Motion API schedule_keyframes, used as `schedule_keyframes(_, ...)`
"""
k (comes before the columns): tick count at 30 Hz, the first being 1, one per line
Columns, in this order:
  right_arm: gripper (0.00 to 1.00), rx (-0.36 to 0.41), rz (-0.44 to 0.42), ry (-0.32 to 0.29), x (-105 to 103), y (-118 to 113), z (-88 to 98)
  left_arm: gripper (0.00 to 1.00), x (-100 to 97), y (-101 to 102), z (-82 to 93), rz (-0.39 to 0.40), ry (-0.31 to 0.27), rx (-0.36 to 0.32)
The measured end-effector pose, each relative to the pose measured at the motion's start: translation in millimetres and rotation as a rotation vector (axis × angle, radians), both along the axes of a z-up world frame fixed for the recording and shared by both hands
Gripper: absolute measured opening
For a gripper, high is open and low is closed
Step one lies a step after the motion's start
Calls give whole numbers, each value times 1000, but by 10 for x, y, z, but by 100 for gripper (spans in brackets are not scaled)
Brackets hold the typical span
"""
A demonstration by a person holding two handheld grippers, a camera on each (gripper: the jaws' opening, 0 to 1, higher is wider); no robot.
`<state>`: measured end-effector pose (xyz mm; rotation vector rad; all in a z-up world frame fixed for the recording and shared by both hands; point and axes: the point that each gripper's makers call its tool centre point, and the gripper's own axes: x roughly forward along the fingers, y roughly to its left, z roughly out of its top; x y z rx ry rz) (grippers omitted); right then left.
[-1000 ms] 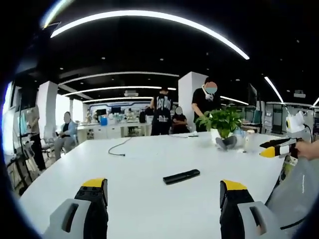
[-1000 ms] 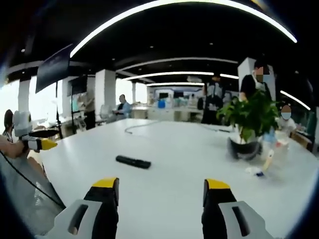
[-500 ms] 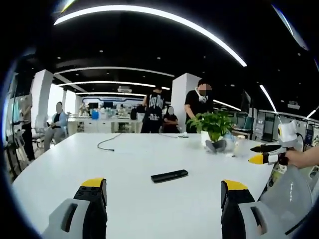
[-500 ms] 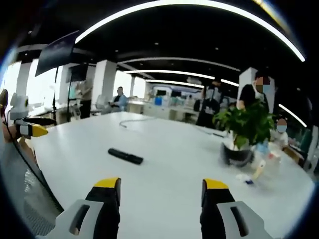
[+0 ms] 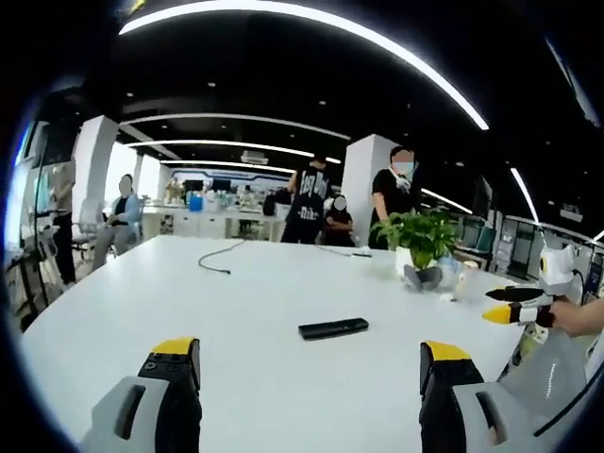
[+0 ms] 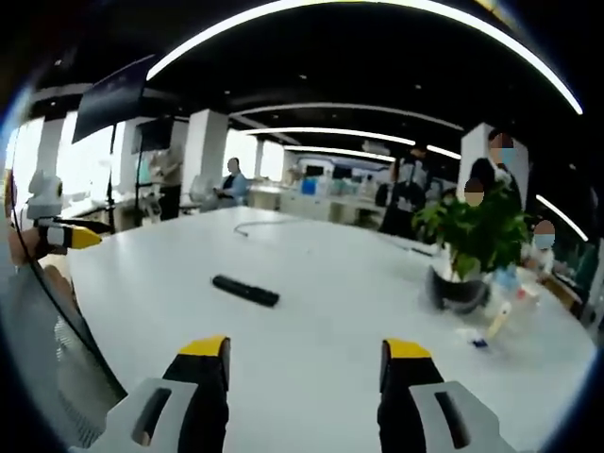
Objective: Press the specified remote control buttons in sequence, fully releasing each button before pressing the next.
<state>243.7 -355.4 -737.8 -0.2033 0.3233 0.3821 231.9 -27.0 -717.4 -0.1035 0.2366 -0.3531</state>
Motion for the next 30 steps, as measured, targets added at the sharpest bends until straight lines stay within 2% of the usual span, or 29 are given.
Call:
schedule_keyframes(4, 63, 32, 10, 5, -10, 18, 4, 100, -10, -72, -58, -34, 40, 28)
schedule_keyframes(8, 63, 23, 19, 24, -9, 37, -35, 100, -45, -163, -194, -94, 138, 53)
schedule_keyframes(11, 62, 17, 32, 32, -18, 61, -50, 99, -6, -172, -190, -102, 133, 88)
schedule_keyframes(15, 61, 17, 34, 38, -20, 57, -59, 95, 64, -204, -252, -156, 140, 175)
schedule_keyframes(21, 59, 35, 7, 42, -12, -3, -59, 93, 230, -231, -265, -199, 146, 167)
schedule_keyframes(25, 58, 40, 0, 46, -12, -21, -71, 93, 309, -413, -273, -277, 169, 213)
schedule_keyframes(30, 57, 31, 12, 58, -21, 1, -99, 93, 395, -590, -303, -347, 207, 202)
